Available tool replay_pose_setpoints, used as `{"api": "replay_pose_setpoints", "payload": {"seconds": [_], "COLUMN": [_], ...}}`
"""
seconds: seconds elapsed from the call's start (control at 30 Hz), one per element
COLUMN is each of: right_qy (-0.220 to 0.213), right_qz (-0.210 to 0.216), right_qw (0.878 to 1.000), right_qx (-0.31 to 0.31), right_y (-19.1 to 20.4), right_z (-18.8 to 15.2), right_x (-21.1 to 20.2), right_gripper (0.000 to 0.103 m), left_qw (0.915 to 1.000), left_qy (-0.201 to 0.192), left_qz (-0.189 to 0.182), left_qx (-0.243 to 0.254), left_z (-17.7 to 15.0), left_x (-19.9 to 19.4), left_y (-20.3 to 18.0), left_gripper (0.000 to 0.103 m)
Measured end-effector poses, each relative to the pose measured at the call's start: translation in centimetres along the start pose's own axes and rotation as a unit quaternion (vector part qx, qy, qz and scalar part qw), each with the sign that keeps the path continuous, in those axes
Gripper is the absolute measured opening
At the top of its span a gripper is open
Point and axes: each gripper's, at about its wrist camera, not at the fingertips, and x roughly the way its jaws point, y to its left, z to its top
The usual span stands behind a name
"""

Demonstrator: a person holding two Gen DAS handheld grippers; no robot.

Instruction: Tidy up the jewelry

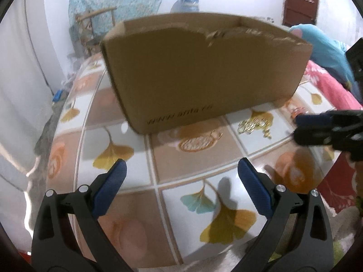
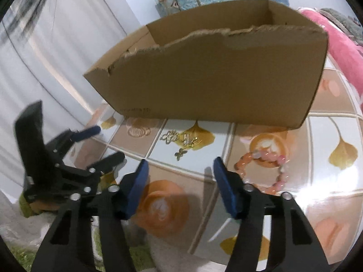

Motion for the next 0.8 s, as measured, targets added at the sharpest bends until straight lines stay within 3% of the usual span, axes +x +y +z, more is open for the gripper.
{"api": "replay_pose_setpoints", "payload": {"seconds": [0.13, 0.2, 0.33, 0.5, 0.8], "right_qy": [0.007, 0.007, 0.002, -0.005, -0.019], "right_qz": [-0.006, -0.013, -0.018, -0.031, -0.049], "right_qw": [1.0, 1.0, 1.0, 0.999, 0.998], "right_qx": [-0.004, -0.004, 0.002, 0.007, 0.02], "right_y": [0.2, 0.0, -0.5, -1.4, -3.3], "right_z": [-0.3, -0.3, -0.2, -0.2, 0.2], "right_x": [1.0, 1.2, 1.3, 1.4, 1.2], "right_gripper": [0.04, 0.037, 0.033, 0.026, 0.026], "left_qw": [0.9996, 0.9991, 0.9978, 0.9968, 0.9954], "left_qy": [-0.014, -0.015, -0.004, 0.02, 0.034], "left_qz": [-0.017, -0.028, -0.056, -0.067, -0.074], "left_qx": [0.016, 0.029, 0.037, 0.038, 0.051], "left_z": [0.7, 1.1, 1.8, 2.2, 2.8], "left_x": [-0.1, 0.2, 1.4, 2.9, 3.7], "left_y": [-1.0, -1.6, -2.3, -2.5, -2.7], "left_gripper": [0.092, 0.078, 0.065, 0.041, 0.025]}}
